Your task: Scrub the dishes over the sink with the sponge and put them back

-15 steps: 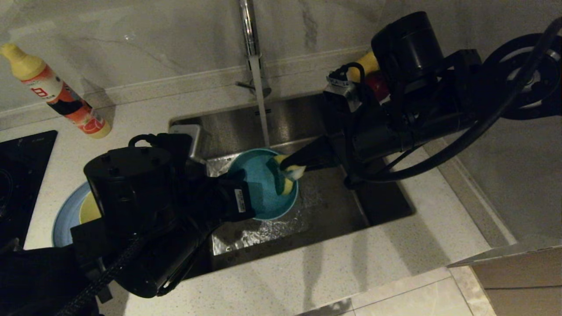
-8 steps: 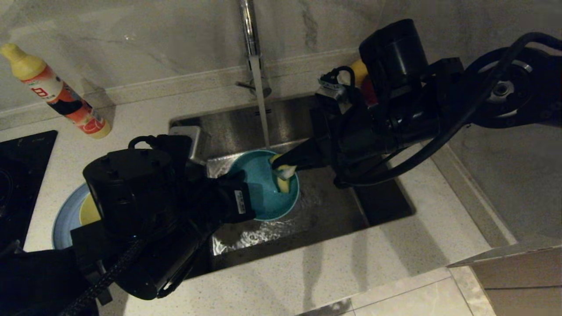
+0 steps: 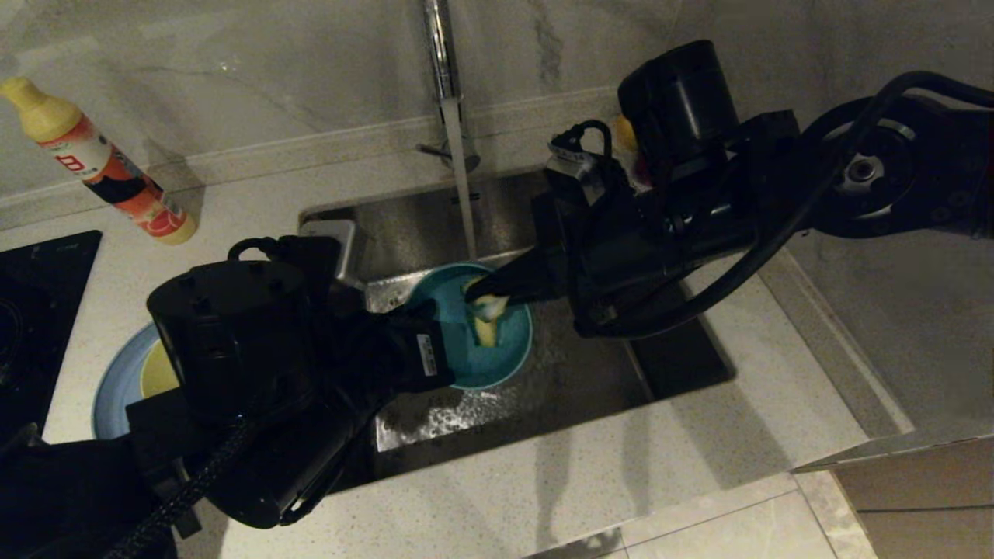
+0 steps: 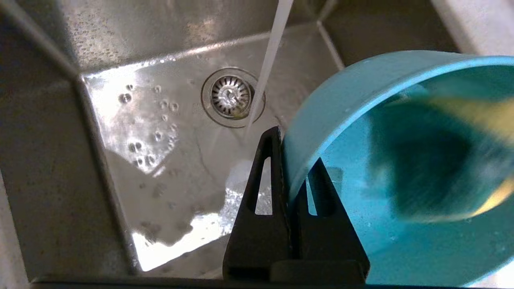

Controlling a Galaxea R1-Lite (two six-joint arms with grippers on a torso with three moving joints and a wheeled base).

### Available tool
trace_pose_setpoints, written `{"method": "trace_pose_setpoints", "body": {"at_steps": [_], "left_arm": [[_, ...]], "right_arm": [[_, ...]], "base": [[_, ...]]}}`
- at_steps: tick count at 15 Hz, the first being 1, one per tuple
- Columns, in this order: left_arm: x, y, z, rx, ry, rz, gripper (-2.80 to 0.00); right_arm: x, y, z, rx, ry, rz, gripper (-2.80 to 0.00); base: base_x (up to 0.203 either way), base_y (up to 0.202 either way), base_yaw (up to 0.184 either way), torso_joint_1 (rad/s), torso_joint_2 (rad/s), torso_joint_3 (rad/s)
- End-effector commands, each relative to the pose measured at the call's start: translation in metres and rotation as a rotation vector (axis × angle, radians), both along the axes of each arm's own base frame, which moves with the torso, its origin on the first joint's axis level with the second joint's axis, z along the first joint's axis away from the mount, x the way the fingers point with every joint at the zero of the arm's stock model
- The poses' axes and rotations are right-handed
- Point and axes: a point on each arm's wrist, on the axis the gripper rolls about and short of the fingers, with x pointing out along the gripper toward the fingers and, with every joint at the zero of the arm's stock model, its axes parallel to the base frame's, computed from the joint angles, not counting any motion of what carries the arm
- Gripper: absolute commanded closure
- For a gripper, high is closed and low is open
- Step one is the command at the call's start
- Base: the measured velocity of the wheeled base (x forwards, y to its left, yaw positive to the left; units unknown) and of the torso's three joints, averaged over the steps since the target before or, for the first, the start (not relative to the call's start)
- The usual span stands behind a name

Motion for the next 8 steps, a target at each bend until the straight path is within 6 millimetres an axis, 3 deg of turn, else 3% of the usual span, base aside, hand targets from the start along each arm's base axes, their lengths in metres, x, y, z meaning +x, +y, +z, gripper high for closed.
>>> {"method": "trace_pose_setpoints", "body": {"at_steps": [1, 8], "left_arm": [[0.001, 0.0, 0.006, -0.027, -0.017, 0.007, 0.0], [-0.001, 0.003, 0.019, -0.055, -0.051, 0.009, 0.0]], "right_arm": [[-0.001, 0.003, -0.004, -0.008, 0.018, 0.01, 0.0], [0.0, 0.002, -0.006, -0.017, 0.032, 0.002, 0.0]], "base": [[0.0, 0.0, 0.0, 0.0, 0.0, 0.0], [0.0, 0.0, 0.0, 0.0, 0.0, 0.0]]}}
